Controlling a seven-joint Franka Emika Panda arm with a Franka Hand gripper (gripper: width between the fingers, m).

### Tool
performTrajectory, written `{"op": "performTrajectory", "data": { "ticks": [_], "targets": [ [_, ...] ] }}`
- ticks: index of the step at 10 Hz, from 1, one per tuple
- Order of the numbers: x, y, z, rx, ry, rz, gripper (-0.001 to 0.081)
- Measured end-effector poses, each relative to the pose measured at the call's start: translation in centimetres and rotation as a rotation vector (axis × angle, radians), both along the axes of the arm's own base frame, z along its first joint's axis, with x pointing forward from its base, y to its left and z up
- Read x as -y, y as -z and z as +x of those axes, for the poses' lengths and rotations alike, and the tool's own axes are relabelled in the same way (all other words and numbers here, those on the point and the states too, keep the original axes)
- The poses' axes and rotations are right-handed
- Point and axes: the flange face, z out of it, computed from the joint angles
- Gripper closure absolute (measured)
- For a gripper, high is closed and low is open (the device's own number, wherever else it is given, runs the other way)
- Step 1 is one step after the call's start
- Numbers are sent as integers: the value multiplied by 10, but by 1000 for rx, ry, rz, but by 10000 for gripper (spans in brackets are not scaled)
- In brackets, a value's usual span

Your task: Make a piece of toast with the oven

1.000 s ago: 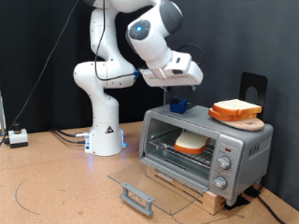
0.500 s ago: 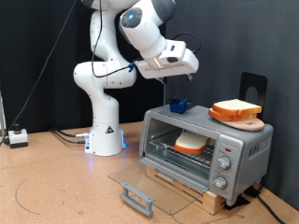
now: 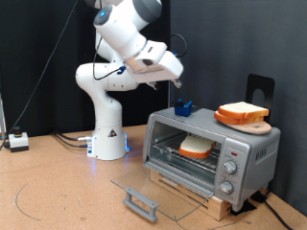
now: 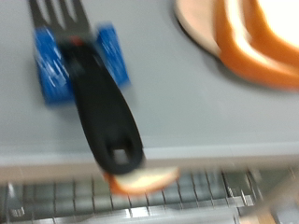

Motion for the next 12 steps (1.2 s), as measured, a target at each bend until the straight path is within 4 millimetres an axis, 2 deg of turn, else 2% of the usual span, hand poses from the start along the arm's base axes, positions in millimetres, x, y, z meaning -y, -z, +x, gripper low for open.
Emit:
{"op": "performTrajectory", "data": {
  "ticks": [3, 7, 8, 10, 12],
  "targets": [
    [46, 6, 4, -6, 109, -10, -4],
    [106, 12, 1, -55, 87, -2, -4],
    [114, 13, 5, -69, 81, 15, -4],
    [113, 16, 6, -117, 124, 18, -4],
    [127, 30, 23, -211, 366, 11, -4]
  ]
}}
